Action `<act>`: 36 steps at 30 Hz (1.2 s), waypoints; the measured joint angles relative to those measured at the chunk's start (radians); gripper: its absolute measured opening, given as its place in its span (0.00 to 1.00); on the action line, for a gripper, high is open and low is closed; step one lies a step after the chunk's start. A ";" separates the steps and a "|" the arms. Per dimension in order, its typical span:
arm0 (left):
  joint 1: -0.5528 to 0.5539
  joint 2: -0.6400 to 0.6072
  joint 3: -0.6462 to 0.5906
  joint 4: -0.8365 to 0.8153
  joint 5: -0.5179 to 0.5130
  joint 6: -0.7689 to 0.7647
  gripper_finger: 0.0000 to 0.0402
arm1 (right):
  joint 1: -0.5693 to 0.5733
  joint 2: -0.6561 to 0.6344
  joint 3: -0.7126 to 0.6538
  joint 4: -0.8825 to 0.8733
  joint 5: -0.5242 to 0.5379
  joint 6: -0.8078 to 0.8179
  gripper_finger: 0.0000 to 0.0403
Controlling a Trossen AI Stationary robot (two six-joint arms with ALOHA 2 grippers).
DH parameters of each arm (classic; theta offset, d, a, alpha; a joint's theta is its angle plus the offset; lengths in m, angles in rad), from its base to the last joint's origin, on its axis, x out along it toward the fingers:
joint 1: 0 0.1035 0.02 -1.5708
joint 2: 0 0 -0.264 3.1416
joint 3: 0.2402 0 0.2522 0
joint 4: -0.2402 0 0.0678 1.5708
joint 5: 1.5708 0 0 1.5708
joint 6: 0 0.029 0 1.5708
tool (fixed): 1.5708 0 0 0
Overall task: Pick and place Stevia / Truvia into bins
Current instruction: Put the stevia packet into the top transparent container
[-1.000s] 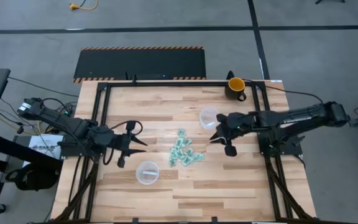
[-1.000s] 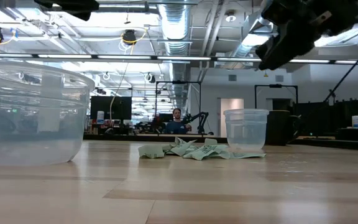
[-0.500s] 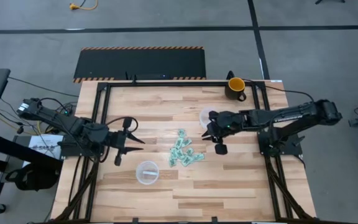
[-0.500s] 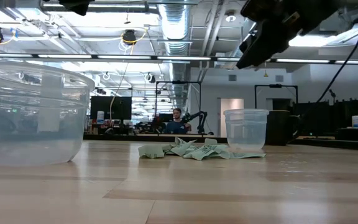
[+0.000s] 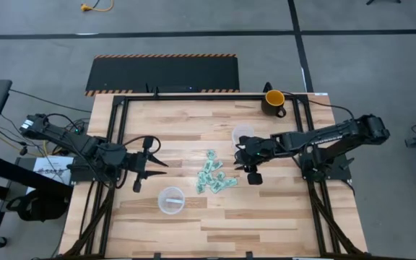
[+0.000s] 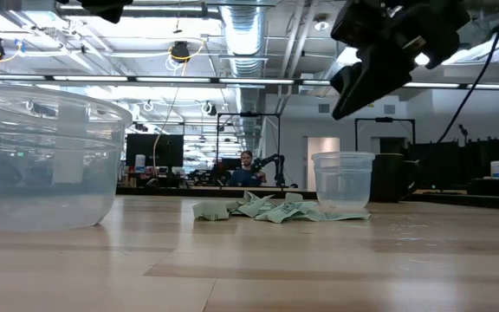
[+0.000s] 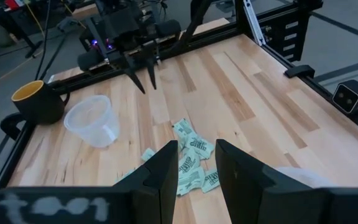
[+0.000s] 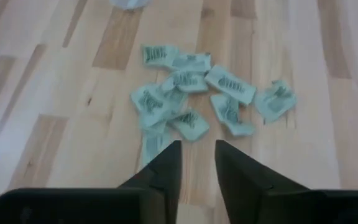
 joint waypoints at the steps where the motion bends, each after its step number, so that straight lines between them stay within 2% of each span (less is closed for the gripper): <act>1: 0.000 0.000 0.000 -0.001 0.000 0.000 0.24 | 0.005 0.005 0.002 0.018 0.002 0.003 0.29; 7: 0.000 0.000 0.000 -0.001 0.000 -0.001 0.24 | 0.026 0.009 0.001 0.004 0.011 0.026 0.47; 11: 0.000 0.000 0.000 -0.001 -0.005 -0.011 0.24 | 0.056 0.009 0.001 0.005 0.015 0.026 0.54; 19: 0.000 0.000 0.000 -0.020 -0.018 -0.029 0.24 | 0.106 0.091 0.001 0.021 0.031 0.026 0.52; 36: 0.000 0.000 0.000 -0.022 -0.014 -0.037 0.24 | 0.103 0.329 0.001 0.079 0.025 0.035 0.49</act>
